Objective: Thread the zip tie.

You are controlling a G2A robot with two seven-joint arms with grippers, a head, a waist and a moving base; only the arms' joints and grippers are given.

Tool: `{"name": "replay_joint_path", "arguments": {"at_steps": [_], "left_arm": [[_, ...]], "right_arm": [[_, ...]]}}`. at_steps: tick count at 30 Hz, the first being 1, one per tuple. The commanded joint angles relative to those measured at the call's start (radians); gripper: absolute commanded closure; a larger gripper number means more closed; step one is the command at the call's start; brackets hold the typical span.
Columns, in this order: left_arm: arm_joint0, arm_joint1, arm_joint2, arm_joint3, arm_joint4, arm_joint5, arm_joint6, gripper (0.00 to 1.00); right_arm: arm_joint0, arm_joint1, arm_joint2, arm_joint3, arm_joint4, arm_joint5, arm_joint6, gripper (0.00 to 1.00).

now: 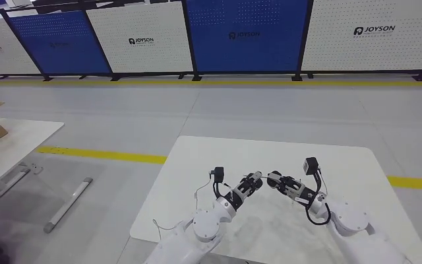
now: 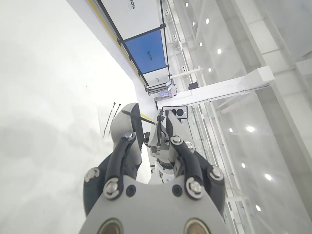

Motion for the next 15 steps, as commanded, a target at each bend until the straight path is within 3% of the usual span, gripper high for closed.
{"name": "replay_joint_path", "arguments": {"at_steps": [1, 5, 10, 15], "left_arm": [[0.003, 0.000, -0.002, -0.002, 0.006, -0.003, -0.007, 0.74], [0.006, 0.000, -0.004, -0.003, 0.012, -0.004, -0.018, 0.77], [0.007, -0.002, -0.008, -0.001, 0.016, -0.005, -0.026, 0.91], [0.005, -0.004, -0.011, 0.000, 0.015, -0.003, -0.028, 0.95]], "right_arm": [[0.000, 0.000, 0.000, 0.000, 0.000, 0.000, 0.000, 1.00], [0.000, 0.000, 0.000, 0.000, 0.000, 0.000, 0.000, 1.00], [0.000, 0.000, 0.000, 0.000, 0.000, 0.000, 0.000, 1.00], [0.000, 0.000, 0.000, 0.000, 0.000, 0.000, 0.000, 1.00]]}}
